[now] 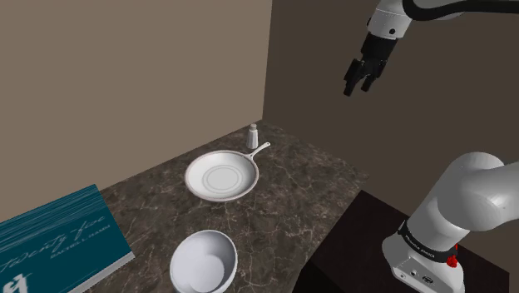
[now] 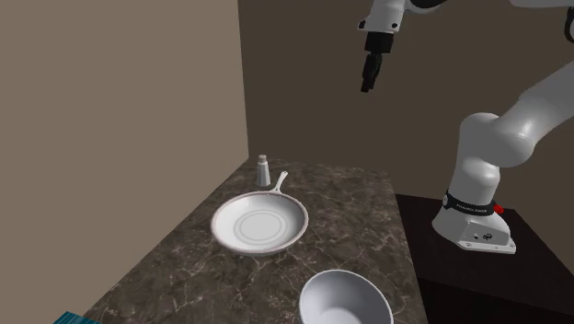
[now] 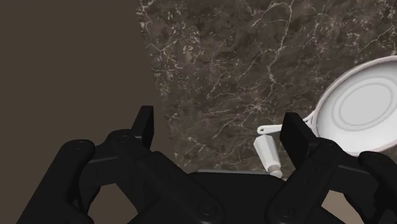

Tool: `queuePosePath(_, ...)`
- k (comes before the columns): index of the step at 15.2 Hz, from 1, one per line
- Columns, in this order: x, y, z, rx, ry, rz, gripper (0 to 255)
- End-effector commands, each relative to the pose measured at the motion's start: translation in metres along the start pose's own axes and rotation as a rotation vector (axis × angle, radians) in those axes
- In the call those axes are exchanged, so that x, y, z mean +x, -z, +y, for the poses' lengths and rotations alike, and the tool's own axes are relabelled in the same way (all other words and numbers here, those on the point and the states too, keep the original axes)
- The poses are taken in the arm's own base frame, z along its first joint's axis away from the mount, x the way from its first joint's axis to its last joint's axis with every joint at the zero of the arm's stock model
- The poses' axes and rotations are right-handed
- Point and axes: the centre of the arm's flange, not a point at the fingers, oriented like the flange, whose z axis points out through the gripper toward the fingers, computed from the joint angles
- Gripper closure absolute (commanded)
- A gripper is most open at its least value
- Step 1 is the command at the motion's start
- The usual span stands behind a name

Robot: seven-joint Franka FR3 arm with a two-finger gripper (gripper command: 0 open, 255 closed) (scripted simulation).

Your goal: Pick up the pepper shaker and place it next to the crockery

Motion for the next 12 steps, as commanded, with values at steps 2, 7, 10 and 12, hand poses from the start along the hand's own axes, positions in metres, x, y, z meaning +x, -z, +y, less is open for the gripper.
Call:
queuePosePath(2, 0.01, -0.008, -0.004, 0.003, 0.004, -0.002, 0)
queuePosePath(7, 0.059, -0.046, -0.026, 0.018, 0.024, -0.013, 0)
queuePosePath(10, 0.089, -0.069, -0.04, 0.028, 0.035, -0.019, 0)
queuePosePath(12, 0.108, -0.085, -0.049, 0.034, 0.043, -0.023, 0)
